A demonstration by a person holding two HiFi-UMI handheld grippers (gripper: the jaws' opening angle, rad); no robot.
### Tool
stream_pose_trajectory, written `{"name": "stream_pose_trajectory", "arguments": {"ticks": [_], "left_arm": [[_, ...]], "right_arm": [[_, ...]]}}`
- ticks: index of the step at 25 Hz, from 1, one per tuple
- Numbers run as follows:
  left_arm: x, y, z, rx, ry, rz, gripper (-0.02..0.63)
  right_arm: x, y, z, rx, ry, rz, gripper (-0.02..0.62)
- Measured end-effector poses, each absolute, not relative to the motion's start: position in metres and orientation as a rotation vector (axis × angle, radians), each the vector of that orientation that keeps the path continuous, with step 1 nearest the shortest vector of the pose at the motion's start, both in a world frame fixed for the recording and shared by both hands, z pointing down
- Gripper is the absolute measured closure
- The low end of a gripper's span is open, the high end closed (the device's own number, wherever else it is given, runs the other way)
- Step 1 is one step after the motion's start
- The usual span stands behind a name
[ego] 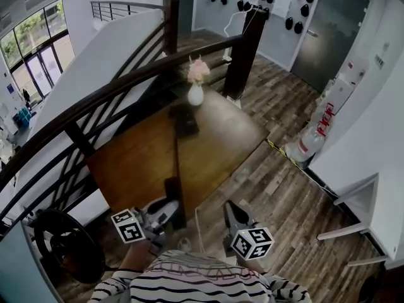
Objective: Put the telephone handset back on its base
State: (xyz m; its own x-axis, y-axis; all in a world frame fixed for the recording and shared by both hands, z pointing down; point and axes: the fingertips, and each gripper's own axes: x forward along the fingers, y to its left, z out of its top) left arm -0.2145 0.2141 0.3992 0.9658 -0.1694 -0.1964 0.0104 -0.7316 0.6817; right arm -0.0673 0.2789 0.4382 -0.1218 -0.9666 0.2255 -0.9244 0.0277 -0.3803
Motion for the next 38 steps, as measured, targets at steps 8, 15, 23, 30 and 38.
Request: {"name": "stream_pose_trajectory", "arguments": {"ticks": [8,15,23,30,38], "left_arm": [[-0.208,0.135,0.411,2.326,-0.106,-0.330,0.531],[-0.177,0.087,0.423,2.302,-0.162,-0.337,0.532],[-0.115,0.043,0.422,2.309,-0.309,-0.381,0.532],[-0.049,0.007,0.415,2.326,-0.452,-0.442,0.532],[-0.012,-0.015,0.404,2.384,-0.595,-0.441,0.532]], "right_arm": [[-0.057,0.205,0.445,-2.052,2.158,-0.700,0.594],[-0.020,0.157,0.458,-2.025,2.176,-0.735,0.594],[0.048,0.096,0.462,-1.883,2.330,-0.740,0.594],[0.127,0.048,0.466,-1.753,2.456,-0.743,0.594],[0.179,0.020,0.477,-1.562,2.632,-0.738,0.594]]}}
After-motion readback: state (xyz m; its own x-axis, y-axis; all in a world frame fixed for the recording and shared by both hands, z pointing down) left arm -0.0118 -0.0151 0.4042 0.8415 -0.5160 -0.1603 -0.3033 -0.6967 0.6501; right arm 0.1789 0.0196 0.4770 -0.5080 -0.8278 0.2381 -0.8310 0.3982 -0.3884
